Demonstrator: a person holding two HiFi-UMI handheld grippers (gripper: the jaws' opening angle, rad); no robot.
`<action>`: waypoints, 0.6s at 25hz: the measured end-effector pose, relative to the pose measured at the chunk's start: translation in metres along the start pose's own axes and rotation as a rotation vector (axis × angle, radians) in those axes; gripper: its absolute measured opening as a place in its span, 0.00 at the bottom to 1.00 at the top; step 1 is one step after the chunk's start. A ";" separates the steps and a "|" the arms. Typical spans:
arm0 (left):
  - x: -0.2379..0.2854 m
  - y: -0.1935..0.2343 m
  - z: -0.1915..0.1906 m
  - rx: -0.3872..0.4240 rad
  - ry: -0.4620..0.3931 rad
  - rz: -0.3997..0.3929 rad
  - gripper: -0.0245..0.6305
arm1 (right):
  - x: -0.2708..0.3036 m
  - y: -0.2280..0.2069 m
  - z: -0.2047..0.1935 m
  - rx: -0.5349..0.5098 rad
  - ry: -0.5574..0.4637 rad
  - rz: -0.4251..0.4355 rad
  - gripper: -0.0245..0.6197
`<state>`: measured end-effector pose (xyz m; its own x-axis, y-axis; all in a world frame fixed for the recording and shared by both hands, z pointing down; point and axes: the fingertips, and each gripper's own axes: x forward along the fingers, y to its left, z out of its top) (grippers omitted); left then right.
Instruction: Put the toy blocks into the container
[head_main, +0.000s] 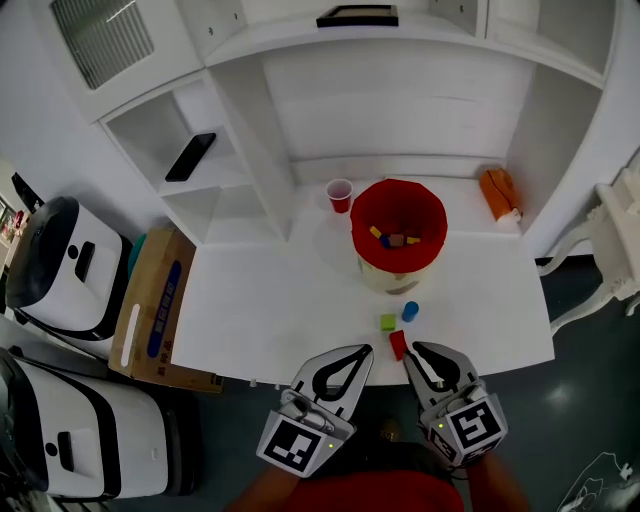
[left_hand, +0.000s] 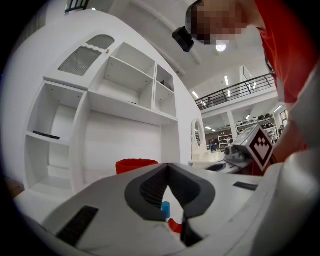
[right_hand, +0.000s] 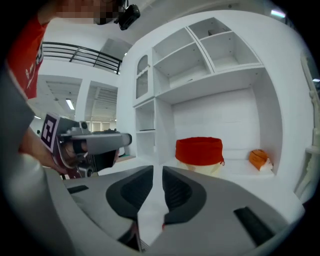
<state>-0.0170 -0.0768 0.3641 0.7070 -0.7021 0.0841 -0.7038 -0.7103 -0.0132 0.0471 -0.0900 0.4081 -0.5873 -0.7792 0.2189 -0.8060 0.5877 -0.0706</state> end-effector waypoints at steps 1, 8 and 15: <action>0.001 0.003 0.000 0.003 -0.001 -0.004 0.05 | 0.006 -0.004 -0.012 0.003 0.033 -0.014 0.17; 0.004 0.023 -0.007 -0.001 0.014 -0.037 0.05 | 0.039 -0.021 -0.091 0.047 0.308 -0.092 0.30; 0.007 0.042 -0.010 -0.020 0.026 -0.049 0.05 | 0.049 -0.026 -0.153 0.060 0.554 -0.133 0.36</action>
<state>-0.0423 -0.1111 0.3744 0.7389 -0.6647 0.1103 -0.6696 -0.7426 0.0113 0.0506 -0.1097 0.5698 -0.3672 -0.6058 0.7058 -0.8827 0.4662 -0.0591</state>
